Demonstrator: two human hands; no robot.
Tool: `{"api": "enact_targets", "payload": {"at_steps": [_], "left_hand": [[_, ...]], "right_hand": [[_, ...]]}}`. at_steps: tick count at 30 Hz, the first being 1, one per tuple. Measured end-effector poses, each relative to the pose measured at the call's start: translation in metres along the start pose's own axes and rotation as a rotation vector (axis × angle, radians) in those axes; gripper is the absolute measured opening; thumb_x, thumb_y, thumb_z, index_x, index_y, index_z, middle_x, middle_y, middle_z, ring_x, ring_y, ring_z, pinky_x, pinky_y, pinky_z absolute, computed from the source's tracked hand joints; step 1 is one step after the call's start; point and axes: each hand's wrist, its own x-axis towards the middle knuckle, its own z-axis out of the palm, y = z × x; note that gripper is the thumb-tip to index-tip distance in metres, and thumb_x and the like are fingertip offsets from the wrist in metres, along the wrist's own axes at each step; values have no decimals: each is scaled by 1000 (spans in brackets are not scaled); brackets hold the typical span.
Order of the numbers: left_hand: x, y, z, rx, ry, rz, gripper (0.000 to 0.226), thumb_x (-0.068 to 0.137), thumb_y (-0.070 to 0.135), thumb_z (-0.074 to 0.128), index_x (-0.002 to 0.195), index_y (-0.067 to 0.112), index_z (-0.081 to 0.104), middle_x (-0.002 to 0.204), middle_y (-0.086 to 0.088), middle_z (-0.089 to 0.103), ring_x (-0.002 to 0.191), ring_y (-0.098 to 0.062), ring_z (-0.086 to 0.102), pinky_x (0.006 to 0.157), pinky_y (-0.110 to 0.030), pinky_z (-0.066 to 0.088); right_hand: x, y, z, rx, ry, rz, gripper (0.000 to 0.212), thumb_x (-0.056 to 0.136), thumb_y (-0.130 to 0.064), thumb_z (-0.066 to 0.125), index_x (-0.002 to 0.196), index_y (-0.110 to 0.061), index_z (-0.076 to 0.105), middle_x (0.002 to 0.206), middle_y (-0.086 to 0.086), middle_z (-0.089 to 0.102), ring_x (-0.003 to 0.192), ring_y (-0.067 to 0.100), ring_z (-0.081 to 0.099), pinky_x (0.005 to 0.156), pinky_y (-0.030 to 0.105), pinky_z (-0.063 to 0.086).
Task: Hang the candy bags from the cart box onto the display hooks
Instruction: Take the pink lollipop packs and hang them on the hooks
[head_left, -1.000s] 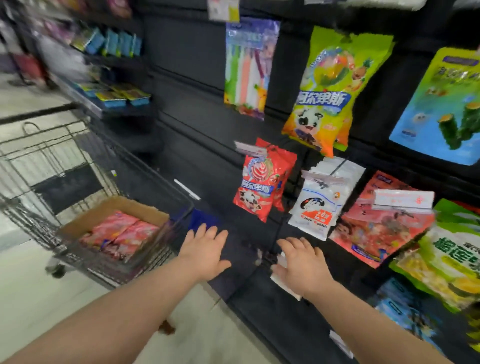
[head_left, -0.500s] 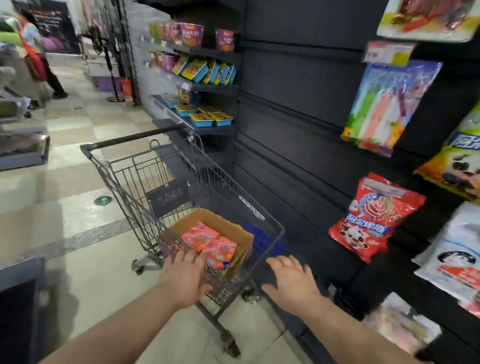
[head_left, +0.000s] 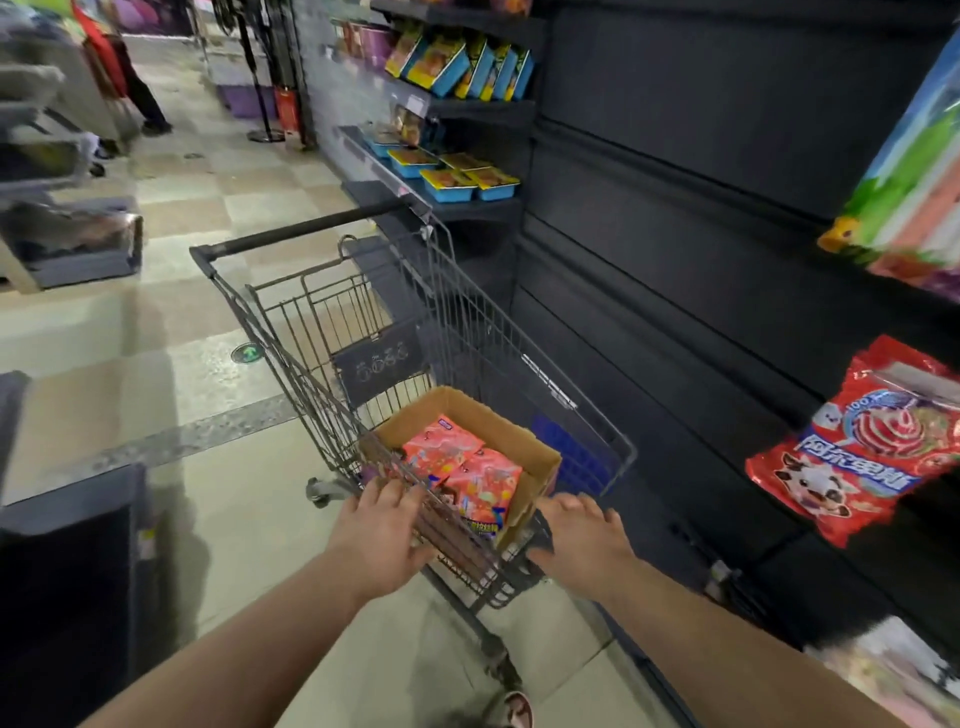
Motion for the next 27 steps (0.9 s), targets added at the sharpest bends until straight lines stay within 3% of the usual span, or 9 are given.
{"api": "enact_targets", "payload": {"at_steps": [10,21,27], "left_hand": [[129,-5,-23,22,-87,-27,82,90,62,42,154,21,11,160,-6,20,148,-28,14,117,-47,21],[212,-5,-15,56,-252,-4,80,91,60,43,154,20,12,161,-9,16,148,-31,13,118,-50,14],[268,-16,4,106,-356,81,81,91,59,44,154,20,13,159,-6,21,148,-29,14,116,-48,22]], "right_hand": [[124,33,-15,29,-108,-27,56,91,-40,47,142,-24,32,151,3,33,141,28,25,114,52,20],[200,54,-21,49,-226,-29,68,92,-45,51,149,-27,19,154,6,27,144,29,19,116,52,15],[230,52,-5,86,-297,74,70,93,-46,49,151,-26,17,154,3,27,143,28,21,115,49,20]]}}
